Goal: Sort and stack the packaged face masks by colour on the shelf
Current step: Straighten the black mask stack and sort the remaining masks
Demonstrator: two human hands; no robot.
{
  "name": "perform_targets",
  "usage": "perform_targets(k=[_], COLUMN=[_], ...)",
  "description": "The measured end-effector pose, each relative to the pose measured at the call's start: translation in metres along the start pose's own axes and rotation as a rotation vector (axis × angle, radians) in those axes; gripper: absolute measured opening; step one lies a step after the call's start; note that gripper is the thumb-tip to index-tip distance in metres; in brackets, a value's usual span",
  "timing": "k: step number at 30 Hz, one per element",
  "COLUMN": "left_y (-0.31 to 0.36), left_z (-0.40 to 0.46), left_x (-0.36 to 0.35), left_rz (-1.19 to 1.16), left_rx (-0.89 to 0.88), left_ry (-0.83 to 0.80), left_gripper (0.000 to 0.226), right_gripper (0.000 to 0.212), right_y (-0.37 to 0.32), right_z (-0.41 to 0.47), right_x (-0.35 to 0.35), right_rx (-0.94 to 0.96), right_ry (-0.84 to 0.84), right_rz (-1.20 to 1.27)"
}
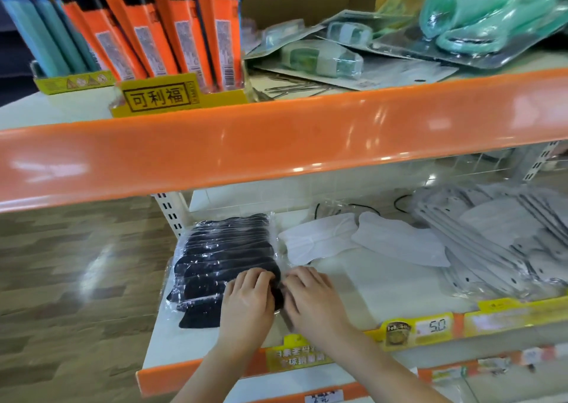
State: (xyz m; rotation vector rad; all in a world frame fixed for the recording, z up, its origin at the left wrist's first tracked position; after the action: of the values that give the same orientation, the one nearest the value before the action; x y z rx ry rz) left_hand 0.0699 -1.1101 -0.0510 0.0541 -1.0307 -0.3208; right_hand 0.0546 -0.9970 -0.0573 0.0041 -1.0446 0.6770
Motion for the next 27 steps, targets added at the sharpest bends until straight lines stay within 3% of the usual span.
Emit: perform_targets(k=[8, 14, 27], left_y=[0.081, 0.144, 0.247], left_z=[0.044, 0.070, 0.117], left_x=[-0.049, -0.086, -0.137], left_rz=[-0.106, -0.134, -0.195], left_rx=[-0.069, -0.117, -0.136], left_ry=[-0.089, -0.228, -0.333], left_gripper=[0.028, 0.031, 0.028], right_gripper=[0.020, 0.020, 0.028], right_y=[0.102, 0.167, 0.284], right_z=[-0.002, -0.011, -0.010], right_x=[0.039, 0.067, 0.136], right_rx=[-0.095, -0.180, -0.368], right_ry=[0.084, 0.070, -0.007], right_rz=[-0.103, -0.133, -0.305])
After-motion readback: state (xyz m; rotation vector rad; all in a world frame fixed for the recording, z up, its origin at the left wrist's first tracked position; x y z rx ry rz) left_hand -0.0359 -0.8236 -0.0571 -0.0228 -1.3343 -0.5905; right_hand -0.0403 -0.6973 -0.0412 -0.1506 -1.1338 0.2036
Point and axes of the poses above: each hand's wrist, its own z-axis towards the middle knuckle, its own x-axis out of the back of the hand, y = z × x, the point moved 8 cm from there along z, towards the middle knuckle, and after that the axes turned 4 degrees about -x, right-handed, at the moved point
